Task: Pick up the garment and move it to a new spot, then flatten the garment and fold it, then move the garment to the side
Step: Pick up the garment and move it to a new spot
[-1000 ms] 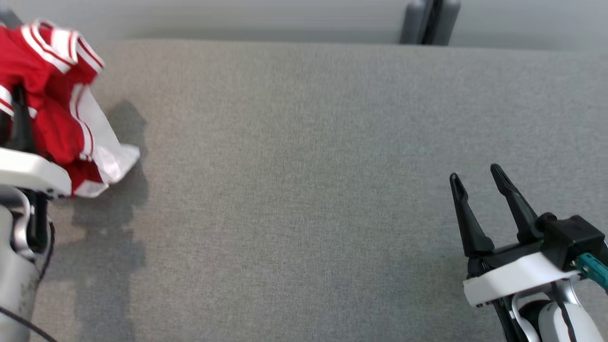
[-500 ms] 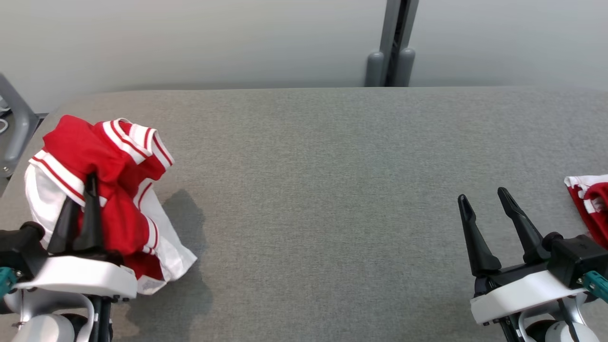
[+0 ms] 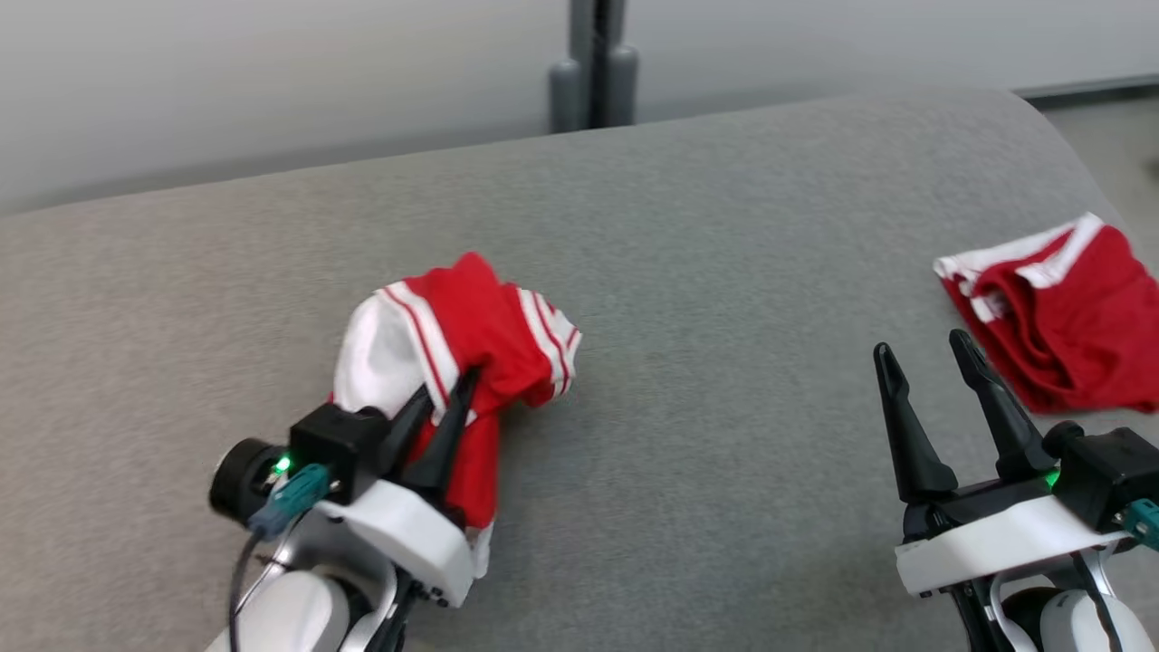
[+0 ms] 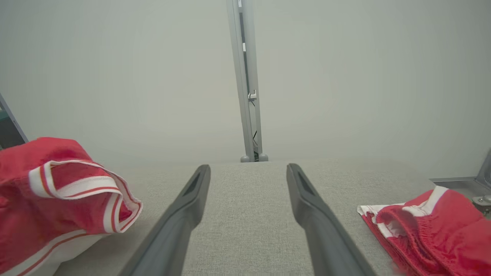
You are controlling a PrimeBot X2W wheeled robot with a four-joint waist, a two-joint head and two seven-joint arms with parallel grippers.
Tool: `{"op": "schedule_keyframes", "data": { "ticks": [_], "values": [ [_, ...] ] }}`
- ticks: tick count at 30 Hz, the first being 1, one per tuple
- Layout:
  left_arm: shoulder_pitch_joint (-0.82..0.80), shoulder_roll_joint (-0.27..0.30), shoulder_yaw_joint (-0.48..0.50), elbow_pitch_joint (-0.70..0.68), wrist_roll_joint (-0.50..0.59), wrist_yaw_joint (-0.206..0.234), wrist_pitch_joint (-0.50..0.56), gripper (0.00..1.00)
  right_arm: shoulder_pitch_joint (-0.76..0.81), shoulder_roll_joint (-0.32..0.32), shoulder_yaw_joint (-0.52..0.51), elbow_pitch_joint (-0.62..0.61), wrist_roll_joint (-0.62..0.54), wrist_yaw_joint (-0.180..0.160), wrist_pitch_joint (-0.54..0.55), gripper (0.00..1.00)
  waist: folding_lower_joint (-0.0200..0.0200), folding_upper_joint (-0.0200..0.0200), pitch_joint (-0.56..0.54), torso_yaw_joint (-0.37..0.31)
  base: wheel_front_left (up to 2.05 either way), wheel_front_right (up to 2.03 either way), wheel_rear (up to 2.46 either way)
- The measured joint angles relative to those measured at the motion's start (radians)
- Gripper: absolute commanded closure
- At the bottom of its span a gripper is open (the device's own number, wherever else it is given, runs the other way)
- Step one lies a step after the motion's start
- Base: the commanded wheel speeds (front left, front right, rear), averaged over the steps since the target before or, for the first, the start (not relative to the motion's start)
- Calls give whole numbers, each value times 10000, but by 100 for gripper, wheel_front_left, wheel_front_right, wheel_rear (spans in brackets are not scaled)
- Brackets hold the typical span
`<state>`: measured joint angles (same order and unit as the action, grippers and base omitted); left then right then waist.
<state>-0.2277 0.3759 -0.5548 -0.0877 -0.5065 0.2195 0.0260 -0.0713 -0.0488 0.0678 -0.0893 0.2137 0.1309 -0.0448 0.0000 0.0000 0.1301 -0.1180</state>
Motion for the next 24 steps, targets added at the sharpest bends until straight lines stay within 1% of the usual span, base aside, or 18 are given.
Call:
{"op": "schedule_keyframes", "data": {
  "ticks": [3, 6, 11, 12, 13, 14, 15, 17, 19, 22, 24],
  "values": [
    [-550, -395, -364, 625, 159, -186, -2, 100, -44, -10, -33, 58, 115, -2, -125, 0, 0, 0, 237, -543, 0, 0, 0],
    [-1071, -673, -608, 1296, 257, -443, -25, 100, -79, -8, -31, 146, 278, -2, -313, 0, 0, 0, 565, -1039, 0, 0, 0],
    [-1778, -924, -955, 2575, 502, -792, -104, 100, -240, -10, 21, 431, 591, -2, -654, 0, 0, 0, 1281, -1695, 0, 0, 0],
    [-1857, -1009, -984, 2782, 495, -869, -192, 88, -257, -10, 54, 489, 629, -2, -723, 0, 0, 0, 1416, -1809, 0, 0, 0],
    [-1940, -1060, -1032, 3007, 470, -940, -174, 59, -282, -10, 88, 543, 692, -2, -811, 0, 0, 0, 1548, -1913, 0, 0, 0],
    [-1995, -1091, -1106, 3229, 487, -1011, -201, 2, -317, -8, 107, 614, 752, -2, -888, 0, 0, 0, 1677, -2014, 0, 0, 0],
    [-2024, -1137, -1174, 3361, 495, -1095, -334, 0, -341, -10, 107, 681, 796, -2, -938, 0, 0, 0, 1791, -2102, 0, 0, 0],
    [-2088, -1233, -1287, 3498, 470, -1388, -554, 0, -395, -6, 113, 823, 798, -2, -1043, 0, 0, 0, 1980, -2244, 0, 0, 0],
    [-2121, -1254, -1335, 3459, 485, -1563, -966, 0, -430, -8, 59, 972, 698, -2, -1133, 0, 0, 0, 2095, -2308, 0, 0, 0],
    [-2121, -1145, -1400, 3200, 596, -1718, -1498, 0, -465, -6, 8, 1160, 596, -2, -1191, 0, 0, 0, 2047, -2211, 0, 0, 0],
    [-1960, -995, -1337, 2786, 591, -1745, -1831, 0, -507, -8, -54, 1250, 485, -2, -1195, 0, 0, 0, 1861, -1976, 0, 0, 0]
  ]
}}
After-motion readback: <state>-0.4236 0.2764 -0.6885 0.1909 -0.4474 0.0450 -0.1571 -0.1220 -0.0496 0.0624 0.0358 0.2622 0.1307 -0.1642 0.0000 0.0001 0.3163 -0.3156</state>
